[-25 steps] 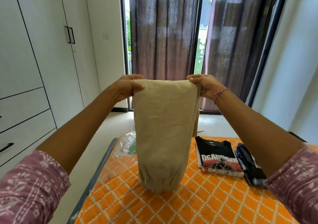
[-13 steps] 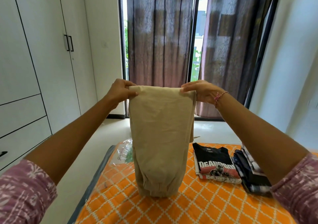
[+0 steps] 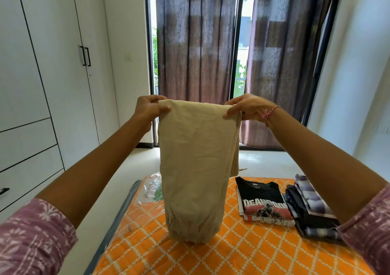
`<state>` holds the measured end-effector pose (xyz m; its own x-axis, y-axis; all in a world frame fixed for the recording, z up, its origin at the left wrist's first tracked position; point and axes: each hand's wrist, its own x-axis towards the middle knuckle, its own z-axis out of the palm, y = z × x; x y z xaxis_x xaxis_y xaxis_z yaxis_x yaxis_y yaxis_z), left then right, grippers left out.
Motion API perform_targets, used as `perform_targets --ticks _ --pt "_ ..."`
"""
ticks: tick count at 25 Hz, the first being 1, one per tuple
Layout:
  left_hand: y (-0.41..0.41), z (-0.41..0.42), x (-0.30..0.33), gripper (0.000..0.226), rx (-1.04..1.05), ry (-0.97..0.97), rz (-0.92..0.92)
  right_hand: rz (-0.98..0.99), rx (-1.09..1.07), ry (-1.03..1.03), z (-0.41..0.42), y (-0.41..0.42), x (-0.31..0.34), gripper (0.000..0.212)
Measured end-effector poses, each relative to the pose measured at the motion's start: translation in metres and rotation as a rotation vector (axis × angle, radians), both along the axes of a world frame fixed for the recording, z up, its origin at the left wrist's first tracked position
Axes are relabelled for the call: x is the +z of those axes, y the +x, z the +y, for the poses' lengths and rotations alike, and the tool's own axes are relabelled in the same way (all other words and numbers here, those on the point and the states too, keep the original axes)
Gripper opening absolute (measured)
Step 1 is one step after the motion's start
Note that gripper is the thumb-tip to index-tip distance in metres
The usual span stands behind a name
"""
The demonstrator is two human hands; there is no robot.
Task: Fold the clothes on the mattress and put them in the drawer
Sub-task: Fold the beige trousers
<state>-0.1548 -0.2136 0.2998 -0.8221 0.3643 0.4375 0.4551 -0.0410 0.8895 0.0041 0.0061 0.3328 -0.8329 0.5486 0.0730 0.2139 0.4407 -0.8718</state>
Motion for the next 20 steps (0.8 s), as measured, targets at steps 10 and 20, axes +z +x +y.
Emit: perform_targets --ticks 10,20 --pt "0.034 0.019 0.003 0.034 0.592 -0.169 0.43 0.091 -0.255 0.708 -0.028 -0.015 0.005 0.021" --pt "0.086 0.086 -0.015 0.021 -0.024 0.056 0.016 0.249 0.019 0.163 -0.064 -0.022 0.011 0.015"
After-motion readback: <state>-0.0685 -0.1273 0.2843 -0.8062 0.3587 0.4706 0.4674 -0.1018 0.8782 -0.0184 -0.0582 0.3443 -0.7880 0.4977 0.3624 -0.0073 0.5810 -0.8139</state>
